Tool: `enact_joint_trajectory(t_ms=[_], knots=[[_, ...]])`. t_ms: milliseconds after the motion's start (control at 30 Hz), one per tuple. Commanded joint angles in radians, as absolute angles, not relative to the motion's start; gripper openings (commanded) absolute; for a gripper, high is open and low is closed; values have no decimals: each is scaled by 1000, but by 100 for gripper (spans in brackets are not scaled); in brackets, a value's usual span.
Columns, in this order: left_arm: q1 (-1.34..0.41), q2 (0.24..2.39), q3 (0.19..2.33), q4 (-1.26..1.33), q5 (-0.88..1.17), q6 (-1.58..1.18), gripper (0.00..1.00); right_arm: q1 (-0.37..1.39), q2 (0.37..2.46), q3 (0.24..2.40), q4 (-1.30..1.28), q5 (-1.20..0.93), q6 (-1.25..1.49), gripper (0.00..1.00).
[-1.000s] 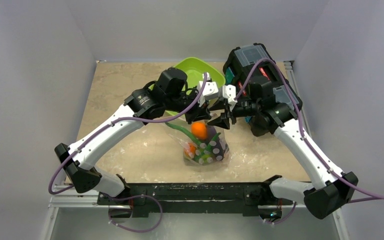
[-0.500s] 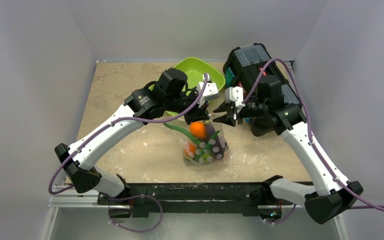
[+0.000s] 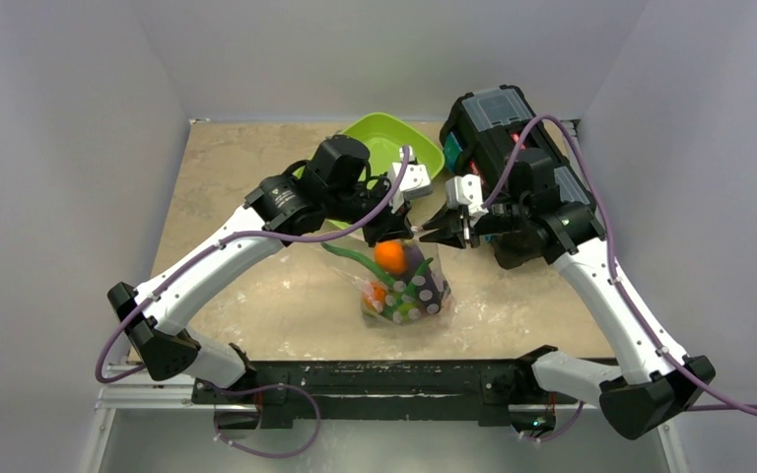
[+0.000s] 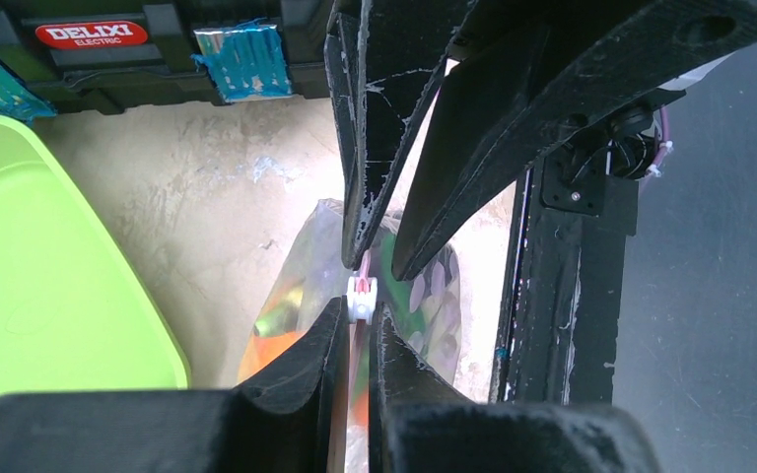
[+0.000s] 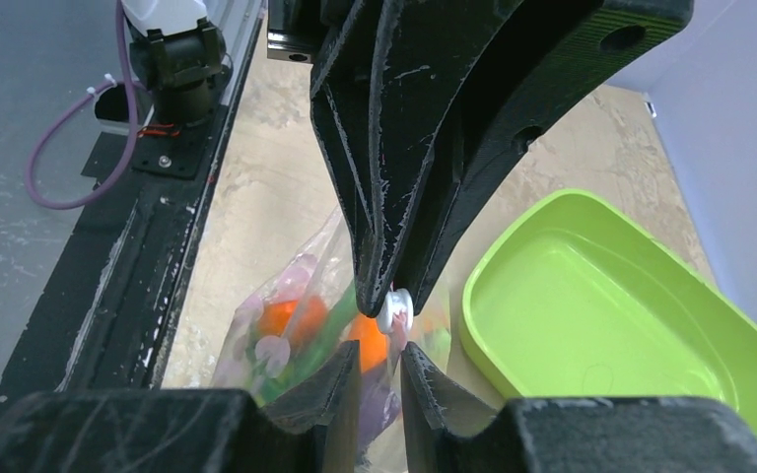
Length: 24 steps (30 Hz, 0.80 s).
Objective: Open the zip-top bag and remove the fake food
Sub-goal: Unzip the zipper food storage bag at the center of the board.
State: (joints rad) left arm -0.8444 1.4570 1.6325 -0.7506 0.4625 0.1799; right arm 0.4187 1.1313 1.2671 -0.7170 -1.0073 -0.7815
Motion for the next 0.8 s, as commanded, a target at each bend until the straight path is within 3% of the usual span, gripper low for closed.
enact_joint_trajectory(t_ms=[0,100,167,200,767], knots=[[-839,1450,1678,-736,484,192,0,420,1143,1310,-713,-1061,-780,20],[-840,1451,1679,-735,491,190,0,420,1149,1305,-706,-1073,-776,17],[-840,1454,1678,-735,494,189,0,420,1150,1305,-709,-1081,-780,2],[-840,1453,1678,-736,494,190,0,420,1149,1305,-714,-1081,-789,0],[-830,1378,1607,-781,411,240,0,352,1086,1231,-585,-1144,-675,0]])
